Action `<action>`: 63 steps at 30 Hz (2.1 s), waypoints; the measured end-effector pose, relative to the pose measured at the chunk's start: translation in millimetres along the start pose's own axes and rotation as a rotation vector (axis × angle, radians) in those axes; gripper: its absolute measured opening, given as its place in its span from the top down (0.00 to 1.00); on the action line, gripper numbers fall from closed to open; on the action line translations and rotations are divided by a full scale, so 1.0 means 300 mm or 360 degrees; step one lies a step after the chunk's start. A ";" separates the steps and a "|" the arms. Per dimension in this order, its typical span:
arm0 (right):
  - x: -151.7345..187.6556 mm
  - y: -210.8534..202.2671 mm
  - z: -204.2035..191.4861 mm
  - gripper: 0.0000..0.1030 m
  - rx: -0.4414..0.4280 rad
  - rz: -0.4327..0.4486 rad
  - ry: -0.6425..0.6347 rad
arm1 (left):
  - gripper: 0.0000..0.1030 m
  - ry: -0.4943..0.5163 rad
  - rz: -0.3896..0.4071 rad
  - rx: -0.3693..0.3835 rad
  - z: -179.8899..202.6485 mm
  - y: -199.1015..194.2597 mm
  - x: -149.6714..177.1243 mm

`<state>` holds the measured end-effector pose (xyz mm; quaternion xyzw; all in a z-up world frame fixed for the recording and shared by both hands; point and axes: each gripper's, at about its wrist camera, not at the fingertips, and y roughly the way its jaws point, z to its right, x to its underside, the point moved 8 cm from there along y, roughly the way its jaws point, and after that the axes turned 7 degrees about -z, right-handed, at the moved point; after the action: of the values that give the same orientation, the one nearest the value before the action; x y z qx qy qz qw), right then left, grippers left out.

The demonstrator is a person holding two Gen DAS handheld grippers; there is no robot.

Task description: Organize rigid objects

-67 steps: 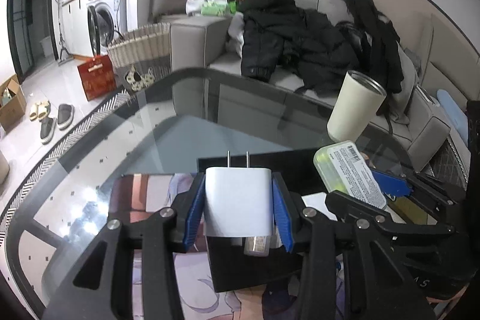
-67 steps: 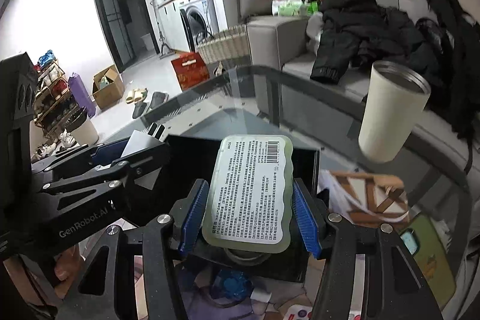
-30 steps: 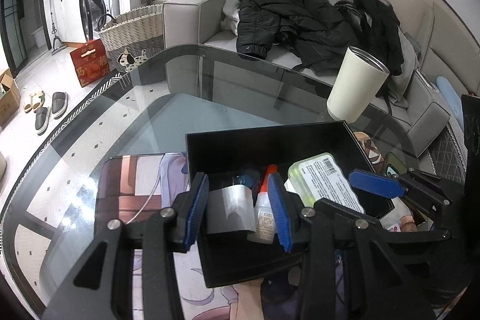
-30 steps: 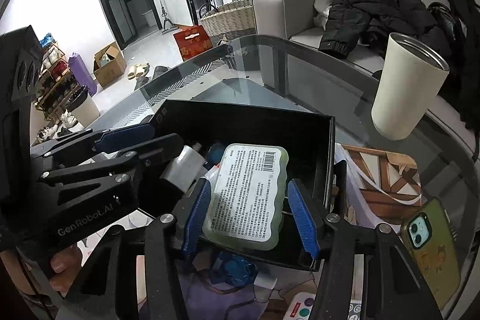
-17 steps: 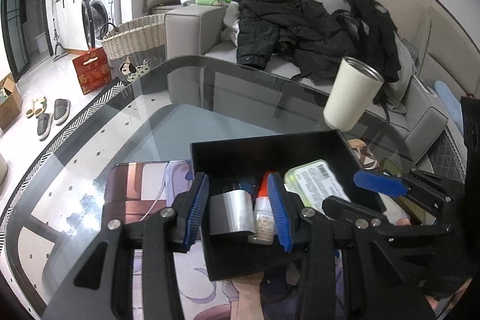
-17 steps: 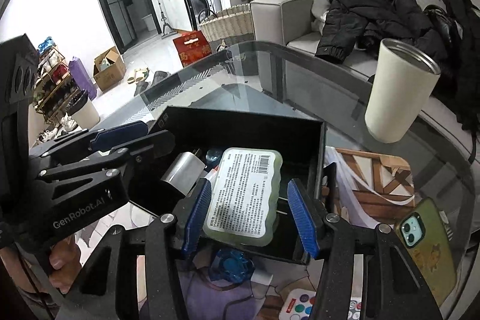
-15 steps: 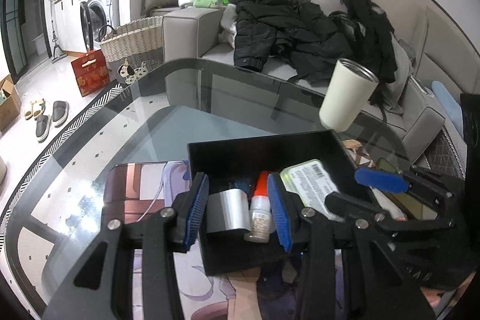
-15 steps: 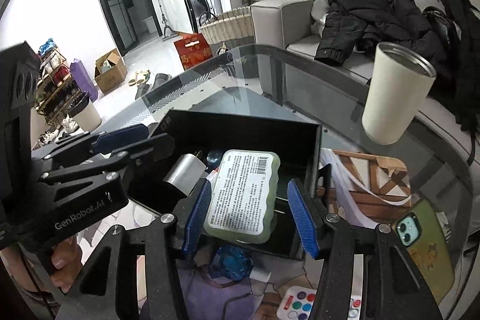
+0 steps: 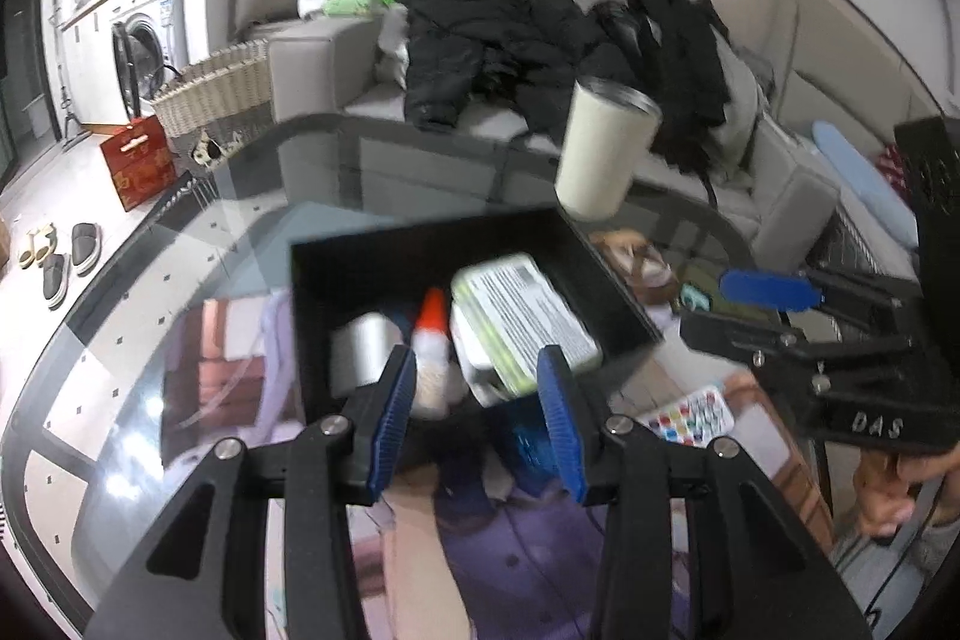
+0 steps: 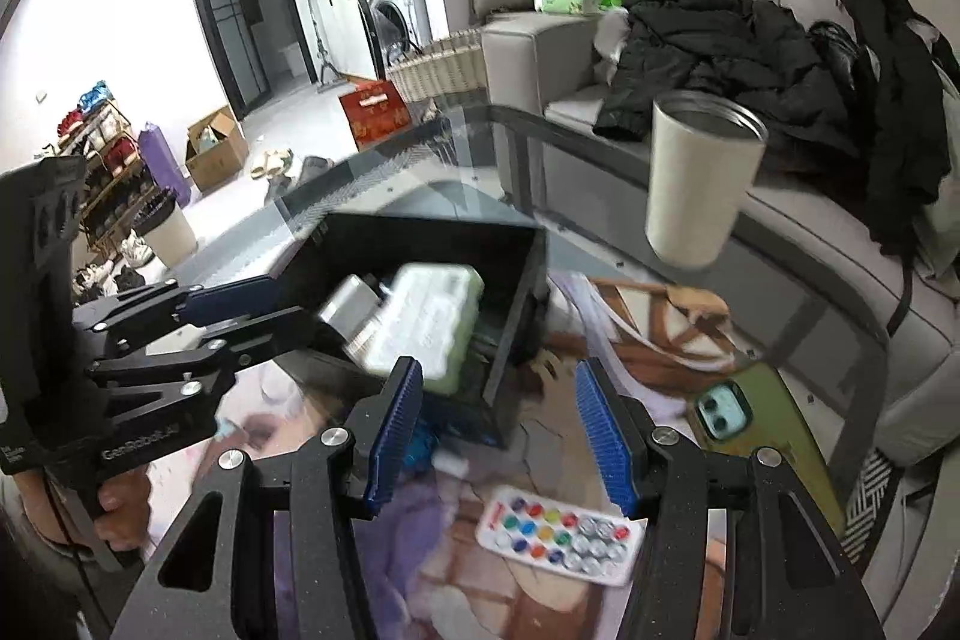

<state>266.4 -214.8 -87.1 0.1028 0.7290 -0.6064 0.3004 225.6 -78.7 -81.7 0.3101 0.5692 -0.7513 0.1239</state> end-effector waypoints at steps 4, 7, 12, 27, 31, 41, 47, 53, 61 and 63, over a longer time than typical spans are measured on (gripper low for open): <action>0.062 0.037 0.054 0.47 0.0029 -0.0080 0.0009 | 0.59 0.0072 -0.0029 -0.0028 0.042 0.017 0.027; 0.113 0.069 0.086 0.47 0.0039 -0.0145 0.0008 | 0.59 0.0083 -0.0021 0.0001 0.069 0.003 0.043; 0.169 0.093 0.117 0.47 0.0041 -0.0214 -0.0008 | 0.59 0.0167 -0.0094 0.0033 0.141 0.020 0.109; 0.252 0.192 0.095 0.47 -0.0042 -0.0405 -0.0060 | 0.58 0.0178 -0.0384 0.0060 0.182 0.235 0.155; 0.264 0.196 0.072 0.47 -0.0041 -0.0419 -0.0095 | 0.58 0.0177 -0.0396 0.0052 0.177 0.245 0.154; 0.260 0.198 0.071 0.45 -0.0012 -0.0433 -0.0134 | 0.85 0.0183 -0.0390 0.0085 0.175 0.215 0.173; 0.250 0.217 0.060 0.40 0.0080 -0.0434 -0.0207 | 0.90 0.0155 -0.0442 0.0113 0.152 0.201 0.219; 0.244 0.222 0.081 0.30 0.0094 -0.0448 -0.0191 | 0.79 0.0239 -0.0397 0.0098 0.180 0.186 0.203; 0.252 0.213 0.126 0.25 0.0113 -0.0428 -0.0166 | 0.60 0.0284 -0.0401 0.0087 0.221 0.237 0.171; 0.258 0.213 0.121 0.25 0.0095 -0.0431 -0.0175 | 0.60 0.0287 -0.0406 0.0070 0.224 0.248 0.167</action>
<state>249.0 -250.2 -186.3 -0.0210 0.7004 -0.6674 0.2521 205.1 -156.7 -159.2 0.3043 0.5961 -0.7423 -0.0310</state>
